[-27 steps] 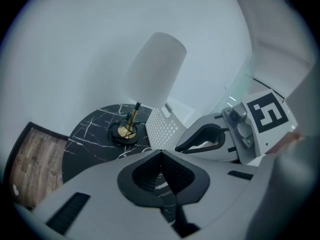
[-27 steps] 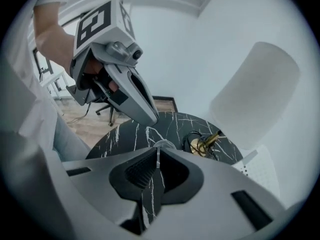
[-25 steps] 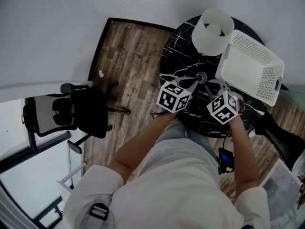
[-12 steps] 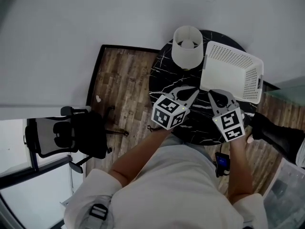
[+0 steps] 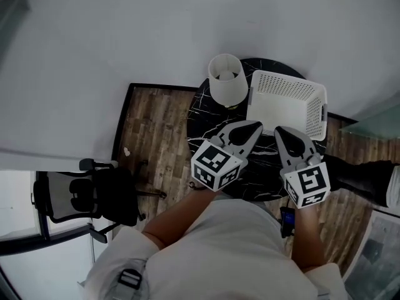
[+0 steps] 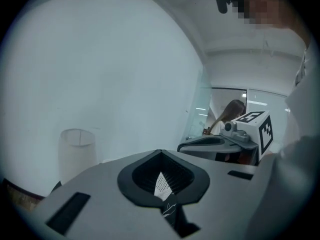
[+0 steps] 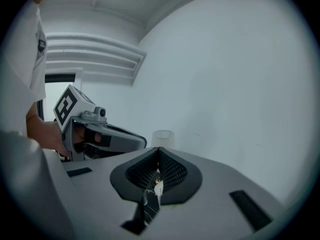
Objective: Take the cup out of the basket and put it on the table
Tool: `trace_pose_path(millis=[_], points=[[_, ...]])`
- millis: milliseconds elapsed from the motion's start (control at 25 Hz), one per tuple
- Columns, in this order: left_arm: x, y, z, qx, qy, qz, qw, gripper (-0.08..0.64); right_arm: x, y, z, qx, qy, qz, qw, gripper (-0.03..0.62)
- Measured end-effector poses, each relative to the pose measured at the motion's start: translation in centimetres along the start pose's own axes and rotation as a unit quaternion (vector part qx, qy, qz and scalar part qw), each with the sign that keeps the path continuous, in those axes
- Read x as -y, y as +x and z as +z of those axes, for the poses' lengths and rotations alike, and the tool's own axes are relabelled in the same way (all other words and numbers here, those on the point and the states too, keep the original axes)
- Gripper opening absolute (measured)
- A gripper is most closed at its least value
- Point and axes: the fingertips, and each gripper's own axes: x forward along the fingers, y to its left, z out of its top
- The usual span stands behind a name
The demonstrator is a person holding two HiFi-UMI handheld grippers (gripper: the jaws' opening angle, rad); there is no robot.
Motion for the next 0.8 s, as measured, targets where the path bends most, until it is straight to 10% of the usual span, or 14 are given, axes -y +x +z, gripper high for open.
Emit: trace_pose_path(millis=[800], points=[[8.8,-0.9,8.1,0.08,0.071,-0.018,0.9941,0.005,0.4,-8.5,8.9,0.133,0.026,-0.038,0.99,0.006]])
